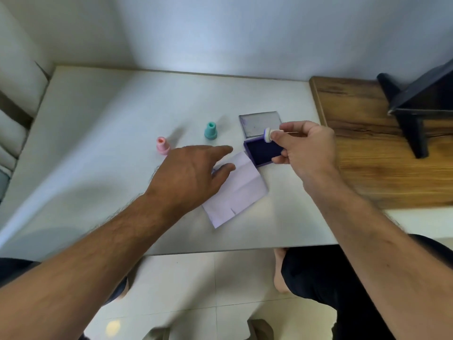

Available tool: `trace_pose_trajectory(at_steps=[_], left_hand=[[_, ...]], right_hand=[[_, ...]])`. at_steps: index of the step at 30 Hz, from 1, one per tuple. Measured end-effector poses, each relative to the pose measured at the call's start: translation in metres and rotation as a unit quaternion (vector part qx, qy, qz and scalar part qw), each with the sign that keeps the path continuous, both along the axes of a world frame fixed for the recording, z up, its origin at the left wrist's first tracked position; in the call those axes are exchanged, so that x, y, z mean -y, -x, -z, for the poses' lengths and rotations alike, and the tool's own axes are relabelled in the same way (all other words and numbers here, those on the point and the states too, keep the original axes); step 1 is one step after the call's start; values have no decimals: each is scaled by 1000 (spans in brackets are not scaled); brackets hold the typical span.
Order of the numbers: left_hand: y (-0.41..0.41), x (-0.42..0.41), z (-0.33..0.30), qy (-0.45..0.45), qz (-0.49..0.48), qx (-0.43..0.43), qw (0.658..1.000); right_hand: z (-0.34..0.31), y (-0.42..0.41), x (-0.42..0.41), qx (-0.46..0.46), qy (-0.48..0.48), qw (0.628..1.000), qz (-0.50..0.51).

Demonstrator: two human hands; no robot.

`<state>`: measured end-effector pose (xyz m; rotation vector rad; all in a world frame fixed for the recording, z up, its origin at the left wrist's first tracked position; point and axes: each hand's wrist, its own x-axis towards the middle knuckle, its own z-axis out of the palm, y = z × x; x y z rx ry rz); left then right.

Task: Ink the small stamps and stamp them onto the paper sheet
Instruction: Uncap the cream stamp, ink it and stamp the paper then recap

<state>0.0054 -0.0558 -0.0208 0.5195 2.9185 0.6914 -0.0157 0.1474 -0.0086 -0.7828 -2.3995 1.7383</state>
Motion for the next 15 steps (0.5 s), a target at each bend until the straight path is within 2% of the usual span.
trace_pose_trajectory(at_steps=[2, 5, 11, 15], left_hand=[[1, -1, 1, 2, 5, 14, 1000], [2, -1, 3, 1, 5, 15, 1000], [3, 4, 7, -9, -6, 19, 1000], [4, 5, 9, -9, -1, 47, 999]], right_hand=[[2, 4, -7, 7, -116, 992, -39], [7, 8, -9, 6, -203, 975, -90], [16, 11, 0, 37, -272, 949, -156], [9, 24, 1, 102, -285, 936, -181]])
